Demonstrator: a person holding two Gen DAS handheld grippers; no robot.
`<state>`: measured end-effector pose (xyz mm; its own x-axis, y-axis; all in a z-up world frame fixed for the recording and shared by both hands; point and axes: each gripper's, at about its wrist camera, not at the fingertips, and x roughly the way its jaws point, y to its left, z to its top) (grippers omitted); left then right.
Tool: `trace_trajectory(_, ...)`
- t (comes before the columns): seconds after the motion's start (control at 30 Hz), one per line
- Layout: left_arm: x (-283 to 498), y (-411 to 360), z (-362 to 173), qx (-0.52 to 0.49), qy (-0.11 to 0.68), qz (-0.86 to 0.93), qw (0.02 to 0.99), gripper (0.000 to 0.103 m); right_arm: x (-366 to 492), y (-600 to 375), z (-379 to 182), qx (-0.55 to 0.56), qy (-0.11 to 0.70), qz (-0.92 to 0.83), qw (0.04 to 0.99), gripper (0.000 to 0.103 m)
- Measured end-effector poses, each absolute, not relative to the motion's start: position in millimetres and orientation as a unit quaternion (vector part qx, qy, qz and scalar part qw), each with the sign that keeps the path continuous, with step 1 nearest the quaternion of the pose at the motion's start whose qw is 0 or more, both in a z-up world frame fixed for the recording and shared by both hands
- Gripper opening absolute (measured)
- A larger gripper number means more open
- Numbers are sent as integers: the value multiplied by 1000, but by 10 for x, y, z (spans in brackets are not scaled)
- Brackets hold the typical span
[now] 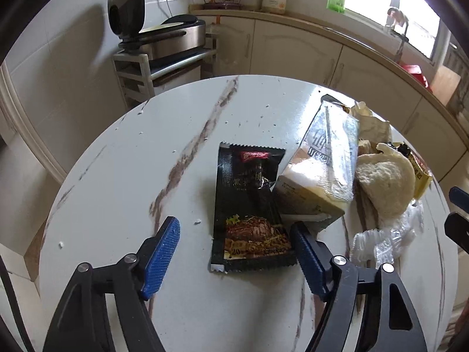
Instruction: Collect trash
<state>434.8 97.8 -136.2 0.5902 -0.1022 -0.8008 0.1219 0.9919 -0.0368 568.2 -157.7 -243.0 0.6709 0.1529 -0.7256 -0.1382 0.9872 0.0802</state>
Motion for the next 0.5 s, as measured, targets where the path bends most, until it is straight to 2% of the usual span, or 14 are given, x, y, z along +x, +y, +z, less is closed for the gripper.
trace_trajectory(0.03, 4420, 1024, -1361, 16, 448, -66, 891, 64, 5746, -1525, -2441, -2, 399, 81, 913, 84)
trace_trajectory(0.1, 4411, 1036, -1349, 18, 443, -78, 893, 33, 5853, -1423, -2469, -21, 403, 86, 911, 84)
trace_trajectory(0.17, 4451, 1113, -1411, 11, 444, -95, 891, 27, 5958, -1313, -2508, -38, 407, 90, 908, 84)
trace_trajectory(0.23, 4496, 1201, -1447, 18, 442, -94, 892, 17, 6074, -1200, -2548, -52, 412, 91, 905, 84)
trace_trajectory(0.3, 4449, 1275, -1441, 12, 443, -98, 891, 11, 6165, -1121, -2594, -60, 413, 91, 904, 83)
trace_trajectory(0.37, 4339, 1355, -1416, 6, 443, -99, 891, 10, 6256, -1058, -2667, -68, 425, 89, 898, 80)
trace_trajectory(0.4, 4279, 1386, -1396, 6, 443, -101, 891, 9, 6282, -1044, -2693, -68, 429, 90, 896, 72)
trace_trajectory(0.47, 4141, 1435, -1345, 5, 441, -102, 892, 8, 6288, -1013, -2708, -78, 427, 88, 896, 64)
trace_trajectory(0.5, 4081, 1460, -1323, 5, 440, -105, 892, 8, 6273, -1011, -2699, -84, 426, 83, 897, 52)
